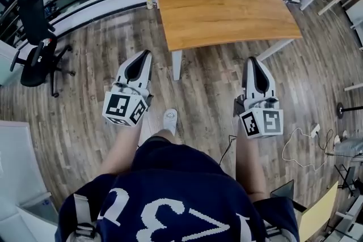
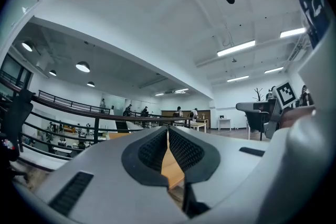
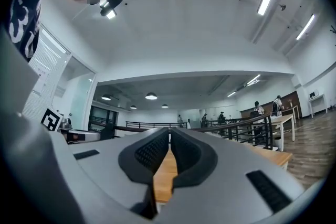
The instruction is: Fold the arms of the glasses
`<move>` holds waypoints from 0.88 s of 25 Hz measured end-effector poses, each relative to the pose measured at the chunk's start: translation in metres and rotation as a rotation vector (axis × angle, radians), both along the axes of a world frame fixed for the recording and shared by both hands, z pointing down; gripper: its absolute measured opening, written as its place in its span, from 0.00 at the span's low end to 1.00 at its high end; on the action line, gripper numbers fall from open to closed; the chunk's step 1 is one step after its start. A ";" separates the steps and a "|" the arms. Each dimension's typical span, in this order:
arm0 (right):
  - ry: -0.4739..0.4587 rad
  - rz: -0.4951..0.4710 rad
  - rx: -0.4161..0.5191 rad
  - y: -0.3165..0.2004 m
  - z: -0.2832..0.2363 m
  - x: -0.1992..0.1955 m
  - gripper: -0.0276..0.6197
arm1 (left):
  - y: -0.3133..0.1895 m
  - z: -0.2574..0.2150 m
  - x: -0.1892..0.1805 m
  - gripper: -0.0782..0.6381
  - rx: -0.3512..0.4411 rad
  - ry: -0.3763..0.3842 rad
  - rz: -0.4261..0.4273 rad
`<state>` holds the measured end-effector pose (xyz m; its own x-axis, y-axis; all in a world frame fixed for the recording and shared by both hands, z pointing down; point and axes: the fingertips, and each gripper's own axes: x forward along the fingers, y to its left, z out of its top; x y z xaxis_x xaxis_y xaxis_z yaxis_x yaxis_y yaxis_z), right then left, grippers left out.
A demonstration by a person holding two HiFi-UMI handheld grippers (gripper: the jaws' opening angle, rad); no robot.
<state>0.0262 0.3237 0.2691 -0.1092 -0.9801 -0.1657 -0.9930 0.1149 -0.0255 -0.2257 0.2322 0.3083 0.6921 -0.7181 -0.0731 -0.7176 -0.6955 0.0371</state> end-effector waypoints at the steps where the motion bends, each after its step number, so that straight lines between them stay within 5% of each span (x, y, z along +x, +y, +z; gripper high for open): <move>1: -0.002 0.008 0.006 -0.015 -0.003 0.002 0.09 | -0.017 -0.002 0.003 0.14 0.004 0.000 0.009; 10: -0.008 0.051 0.035 -0.124 -0.018 0.001 0.09 | -0.140 -0.015 0.008 0.14 0.029 0.015 0.065; 22: -0.019 0.078 -0.035 -0.189 -0.002 0.026 0.10 | -0.214 0.006 0.029 0.14 -0.034 0.016 0.082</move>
<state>0.0521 0.1347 0.2675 -0.0291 -0.9907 -0.1330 -0.9982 0.0357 -0.0475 -0.1964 0.0178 0.3144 0.7474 -0.6616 -0.0606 -0.6578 -0.7497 0.0727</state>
